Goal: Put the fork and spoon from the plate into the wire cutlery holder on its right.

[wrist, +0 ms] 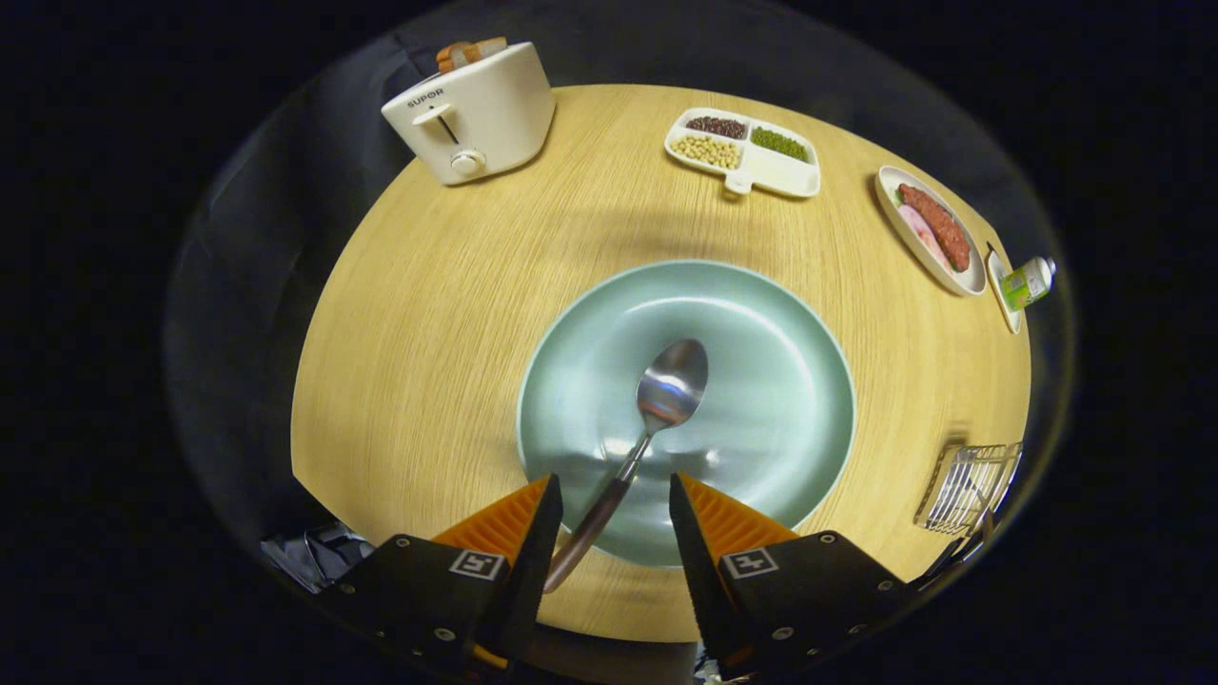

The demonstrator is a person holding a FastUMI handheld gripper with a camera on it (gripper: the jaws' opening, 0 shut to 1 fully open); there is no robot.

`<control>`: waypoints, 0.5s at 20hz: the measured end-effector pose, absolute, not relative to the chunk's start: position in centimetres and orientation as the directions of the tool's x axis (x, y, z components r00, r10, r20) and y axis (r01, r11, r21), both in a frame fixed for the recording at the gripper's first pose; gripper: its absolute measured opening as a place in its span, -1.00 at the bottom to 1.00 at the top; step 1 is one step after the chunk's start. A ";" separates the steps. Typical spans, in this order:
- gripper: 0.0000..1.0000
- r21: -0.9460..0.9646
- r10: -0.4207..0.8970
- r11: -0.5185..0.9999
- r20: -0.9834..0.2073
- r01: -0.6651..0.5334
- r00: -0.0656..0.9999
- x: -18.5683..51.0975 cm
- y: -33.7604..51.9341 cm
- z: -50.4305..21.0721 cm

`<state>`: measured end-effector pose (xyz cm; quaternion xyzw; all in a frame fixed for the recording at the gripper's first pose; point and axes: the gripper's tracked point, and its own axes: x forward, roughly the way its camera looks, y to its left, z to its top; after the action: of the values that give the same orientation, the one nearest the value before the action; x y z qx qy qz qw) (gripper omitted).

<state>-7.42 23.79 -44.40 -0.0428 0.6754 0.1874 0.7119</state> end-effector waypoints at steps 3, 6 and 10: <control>0.11 0.181 0.186 0.927 -0.982 -0.330 -0.017 -7.8 24.0 -45.3; -0.17 0.148 0.144 0.933 -0.989 -0.329 -0.037 -7.9 23.8 -46.3; -0.58 0.118 0.112 0.936 -0.993 -0.331 -0.036 -7.5 23.2 -47.1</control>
<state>-7.52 23.22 -47.14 -0.0778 0.7014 0.1605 0.6900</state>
